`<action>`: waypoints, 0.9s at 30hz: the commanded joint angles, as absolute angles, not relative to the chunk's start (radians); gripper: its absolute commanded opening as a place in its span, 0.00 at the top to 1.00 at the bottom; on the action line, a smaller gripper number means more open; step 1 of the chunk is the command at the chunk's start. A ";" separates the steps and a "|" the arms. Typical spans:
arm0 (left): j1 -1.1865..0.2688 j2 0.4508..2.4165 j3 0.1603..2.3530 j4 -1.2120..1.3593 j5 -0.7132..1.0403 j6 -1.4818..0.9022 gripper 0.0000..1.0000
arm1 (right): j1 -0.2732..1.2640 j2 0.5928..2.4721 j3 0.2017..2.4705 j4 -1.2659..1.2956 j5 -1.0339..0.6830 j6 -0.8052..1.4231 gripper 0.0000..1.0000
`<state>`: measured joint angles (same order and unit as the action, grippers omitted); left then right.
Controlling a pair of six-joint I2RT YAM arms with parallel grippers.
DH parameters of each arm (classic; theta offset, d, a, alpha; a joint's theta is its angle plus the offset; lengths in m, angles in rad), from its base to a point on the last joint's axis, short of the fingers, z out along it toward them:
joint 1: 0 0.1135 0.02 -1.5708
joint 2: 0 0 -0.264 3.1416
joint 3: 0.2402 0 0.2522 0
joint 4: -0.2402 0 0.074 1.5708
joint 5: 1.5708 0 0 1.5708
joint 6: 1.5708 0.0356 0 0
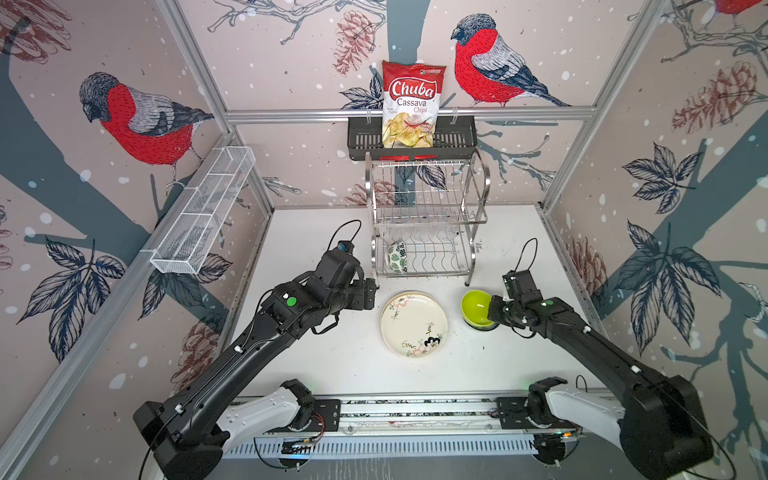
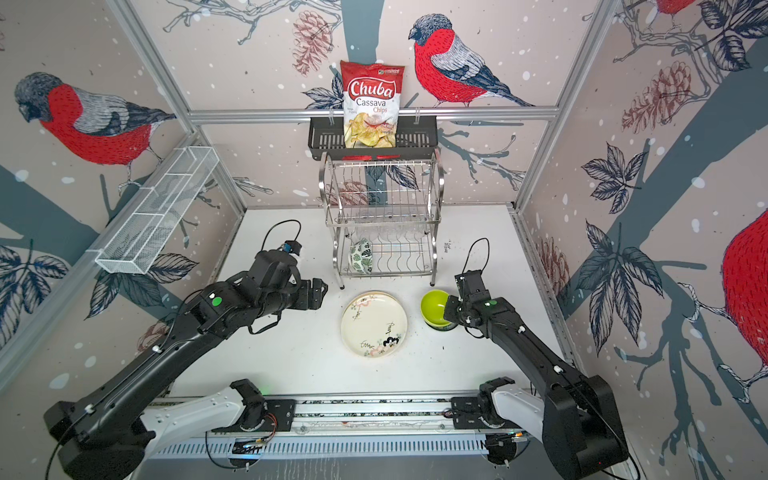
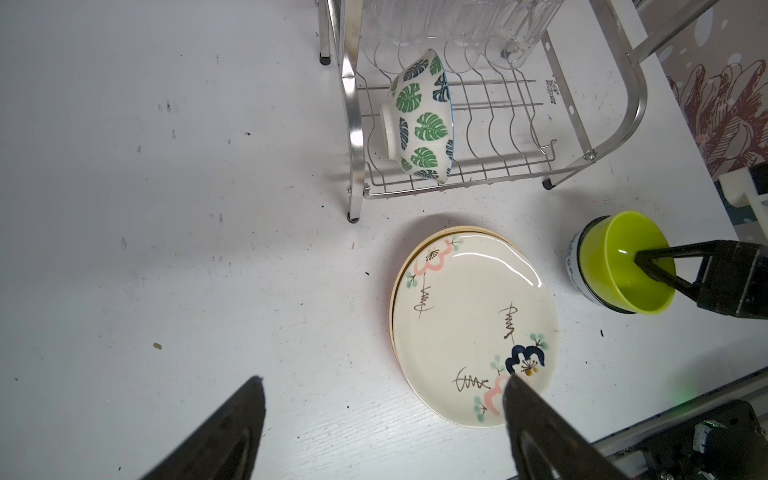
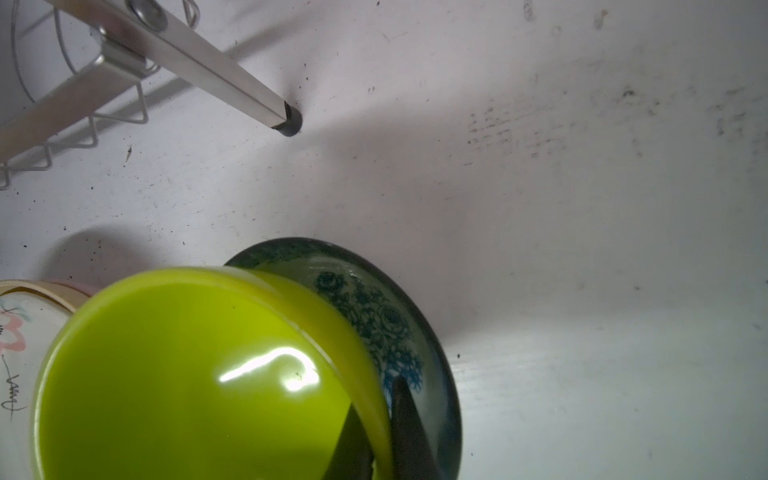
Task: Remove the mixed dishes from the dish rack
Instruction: 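Lower the lime-green bowl into the blue bowl while the left gripper draws back, then open the right gripper off the lime-green bowl and raise both grippers to the rack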
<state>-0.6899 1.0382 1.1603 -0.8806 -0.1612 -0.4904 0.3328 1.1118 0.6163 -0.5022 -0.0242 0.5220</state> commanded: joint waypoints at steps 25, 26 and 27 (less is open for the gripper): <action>-0.687 1.035 1.146 -0.873 -0.177 -0.490 0.11 | 0.321 0.996 0.663 -0.521 0.098 0.542 0.70; -0.687 1.035 1.147 -0.869 -0.180 -0.490 0.11 | 0.322 0.976 0.677 -0.528 0.108 0.539 0.68; -0.688 1.036 1.147 -0.867 -0.182 -0.491 0.11 | 0.324 0.961 0.687 -0.532 0.115 0.532 0.67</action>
<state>-0.6891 1.0363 1.1458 -0.8806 -0.1623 -0.4911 0.3206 0.9916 0.6624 -0.5140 0.0662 0.5289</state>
